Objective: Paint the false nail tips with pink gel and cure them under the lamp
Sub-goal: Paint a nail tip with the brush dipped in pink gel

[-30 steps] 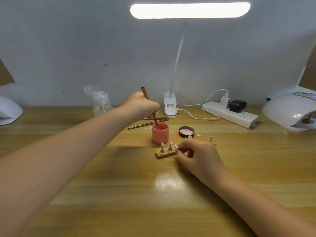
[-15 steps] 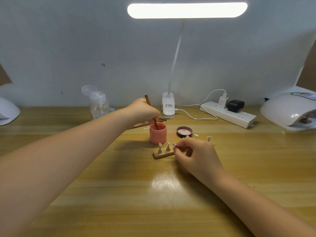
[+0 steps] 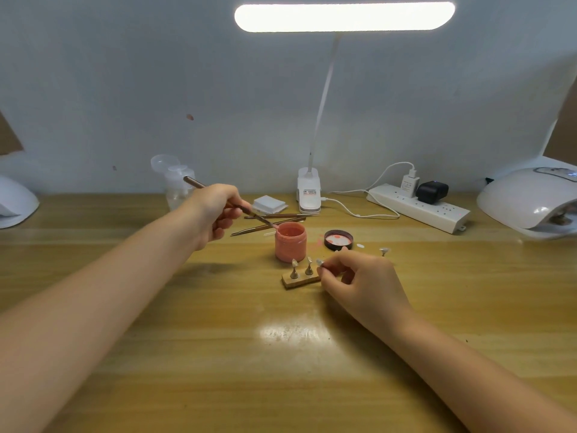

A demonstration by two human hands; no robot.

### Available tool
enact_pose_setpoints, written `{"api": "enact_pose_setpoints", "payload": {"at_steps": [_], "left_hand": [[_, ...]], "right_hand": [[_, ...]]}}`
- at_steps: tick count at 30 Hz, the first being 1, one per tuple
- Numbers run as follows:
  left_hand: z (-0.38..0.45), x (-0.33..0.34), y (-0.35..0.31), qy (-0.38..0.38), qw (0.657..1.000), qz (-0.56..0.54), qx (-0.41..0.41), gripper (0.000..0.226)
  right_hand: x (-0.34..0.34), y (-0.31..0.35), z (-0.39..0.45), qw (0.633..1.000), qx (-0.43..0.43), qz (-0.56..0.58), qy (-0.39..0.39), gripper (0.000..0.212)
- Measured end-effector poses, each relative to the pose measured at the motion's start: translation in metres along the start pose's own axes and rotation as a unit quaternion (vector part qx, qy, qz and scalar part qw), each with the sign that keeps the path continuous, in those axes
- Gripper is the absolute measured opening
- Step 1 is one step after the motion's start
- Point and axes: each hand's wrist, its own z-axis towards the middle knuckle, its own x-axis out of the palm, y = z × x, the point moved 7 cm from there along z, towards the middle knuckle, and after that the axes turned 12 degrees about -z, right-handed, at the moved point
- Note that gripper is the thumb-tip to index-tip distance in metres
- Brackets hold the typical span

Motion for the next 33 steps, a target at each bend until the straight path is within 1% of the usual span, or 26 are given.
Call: {"api": "enact_pose_setpoints", "payload": {"at_steps": [2, 5, 8, 12, 15, 18, 20, 22, 24, 26, 30, 33], "left_hand": [[-0.002, -0.003, 0.002, -0.009, 0.999, -0.034, 0.002, 0.025], [-0.006, 0.001, 0.004, 0.009, 0.996, -0.089, 0.007, 0.022], [-0.009, 0.006, 0.012, 0.018, 0.996, -0.093, -0.004, 0.021], [-0.010, -0.002, 0.022, -0.009, 0.994, -0.111, -0.008, 0.021], [-0.014, -0.004, 0.023, -0.013, 0.986, -0.165, 0.023, 0.024], [-0.029, 0.005, 0.018, 0.001, 0.971, -0.217, 0.100, 0.023], [-0.048, 0.015, 0.015, 0.032, 0.964, -0.192, 0.180, 0.021], [-0.076, 0.024, 0.016, 0.066, 0.949, -0.120, 0.282, 0.018], [-0.101, 0.033, 0.020, 0.098, 0.927, -0.049, 0.358, 0.016], [-0.116, 0.040, 0.026, 0.116, 0.912, 0.000, 0.393, 0.018], [-0.124, 0.043, 0.024, 0.100, 0.887, 0.065, 0.446, 0.017], [-0.126, 0.045, 0.025, 0.102, 0.876, 0.097, 0.460, 0.015]], "right_hand": [[-0.001, 0.000, 0.000, 1.000, -0.001, 0.002, -0.008, 0.006], [-0.003, 0.001, 0.000, 1.000, 0.000, 0.005, -0.010, 0.006], [-0.004, 0.002, -0.001, 1.000, -0.003, 0.011, -0.011, 0.007], [-0.005, 0.004, -0.001, 1.000, -0.004, 0.018, -0.015, 0.007], [-0.007, 0.003, -0.001, 0.999, 0.000, 0.027, -0.025, 0.007], [-0.011, 0.003, -0.001, 0.999, 0.002, 0.033, -0.042, 0.007], [-0.014, 0.002, -0.001, 0.998, 0.001, 0.036, -0.056, 0.007], [-0.017, 0.004, -0.002, 0.997, -0.003, 0.041, -0.069, 0.007], [-0.020, 0.006, -0.002, 0.995, -0.012, 0.043, -0.088, 0.008], [-0.022, 0.008, -0.003, 0.994, -0.025, 0.041, -0.101, 0.009], [-0.023, 0.010, -0.003, 0.993, -0.035, 0.034, -0.109, 0.009], [-0.023, 0.010, -0.003, 0.992, -0.035, 0.037, -0.111, 0.008]]}}
